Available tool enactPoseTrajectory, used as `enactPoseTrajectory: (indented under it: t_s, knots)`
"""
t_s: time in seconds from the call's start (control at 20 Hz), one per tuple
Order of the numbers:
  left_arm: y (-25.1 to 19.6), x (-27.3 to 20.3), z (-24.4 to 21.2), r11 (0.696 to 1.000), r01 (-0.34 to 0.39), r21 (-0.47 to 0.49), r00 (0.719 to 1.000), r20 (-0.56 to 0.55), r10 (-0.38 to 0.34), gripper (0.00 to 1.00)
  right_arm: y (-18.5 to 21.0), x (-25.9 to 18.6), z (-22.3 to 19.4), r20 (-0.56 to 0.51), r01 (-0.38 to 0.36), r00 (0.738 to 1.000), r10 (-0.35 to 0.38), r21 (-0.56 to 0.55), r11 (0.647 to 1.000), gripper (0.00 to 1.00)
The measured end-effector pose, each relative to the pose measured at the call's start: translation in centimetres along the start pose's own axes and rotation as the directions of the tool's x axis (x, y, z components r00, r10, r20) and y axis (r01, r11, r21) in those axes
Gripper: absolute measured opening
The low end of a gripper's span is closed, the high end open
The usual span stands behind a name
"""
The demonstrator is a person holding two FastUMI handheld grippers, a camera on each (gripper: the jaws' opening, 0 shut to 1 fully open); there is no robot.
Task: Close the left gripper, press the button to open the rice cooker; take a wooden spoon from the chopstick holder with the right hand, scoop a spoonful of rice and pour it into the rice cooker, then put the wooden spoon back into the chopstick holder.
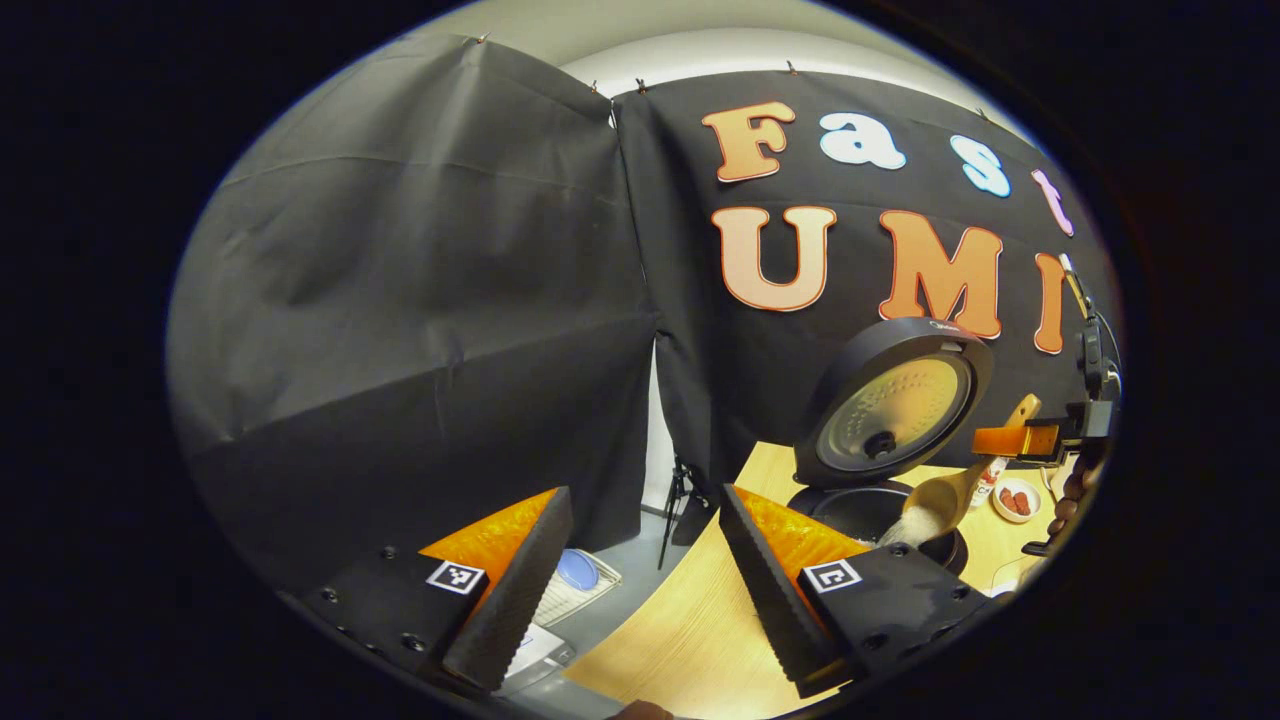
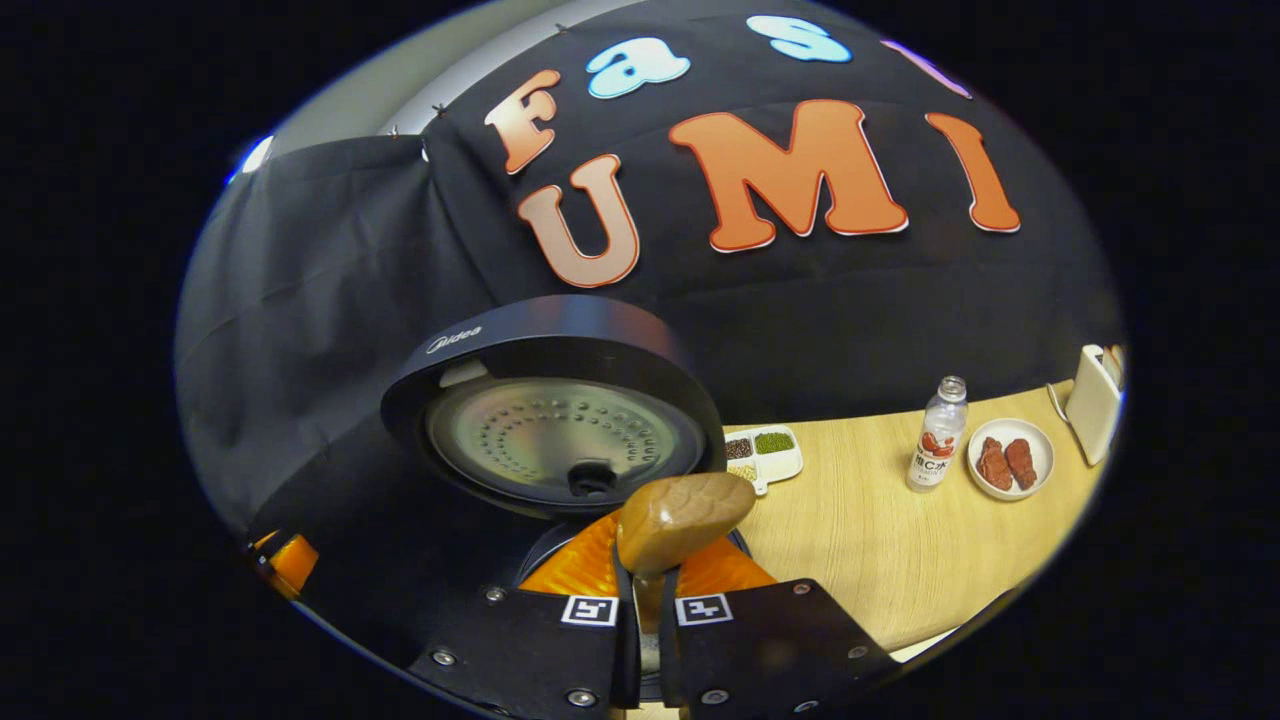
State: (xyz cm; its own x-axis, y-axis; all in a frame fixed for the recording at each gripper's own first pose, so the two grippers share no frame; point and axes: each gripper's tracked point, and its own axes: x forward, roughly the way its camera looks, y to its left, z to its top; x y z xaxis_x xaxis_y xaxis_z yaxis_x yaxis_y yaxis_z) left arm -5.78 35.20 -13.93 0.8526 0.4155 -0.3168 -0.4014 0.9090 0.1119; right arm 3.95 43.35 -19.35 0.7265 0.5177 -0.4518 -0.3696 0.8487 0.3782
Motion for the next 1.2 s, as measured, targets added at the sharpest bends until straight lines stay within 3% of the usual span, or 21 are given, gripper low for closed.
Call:
enactPoseTrajectory:
  t_s: [0.25, 0.5, 0.9, 1.1, 1.2]
  knots:
    - [0.7, -0.3, -0.1, 1.000, -0.017, -0.003, 1.000, -0.002, 0.017, 1.00, 1.8, -0.1, 1.8, 0.053, -0.031, 0.998, 0.040, -0.146, 0.989, 0.07]
    - [1.5, -0.5, -0.1, 0.999, -0.035, -0.007, 0.999, -0.003, 0.035, 1.00, 3.4, -0.3, 3.3, 0.103, -0.057, 0.991, 0.091, -0.297, 0.953, 0.07]
    - [1.0, -0.6, 0.5, 1.000, -0.031, -0.002, 0.999, 0.016, 0.031, 1.00, 6.5, -2.0, 5.1, 0.166, -0.083, 0.968, 0.189, -0.498, 0.863, 0.07]
    - [0.8, -0.8, 0.3, 0.999, -0.032, -0.011, 0.999, 0.012, 0.032, 0.97, 7.6, -2.7, 4.9, 0.182, -0.074, 0.962, 0.202, -0.539, 0.839, 0.07]
    - [0.7, -1.0, 0.1, 0.999, -0.035, -0.011, 0.999, 0.009, 0.035, 0.97, 7.3, -3.1, 5.0, 0.186, -0.086, 0.960, 0.209, -0.514, 0.853, 0.07]
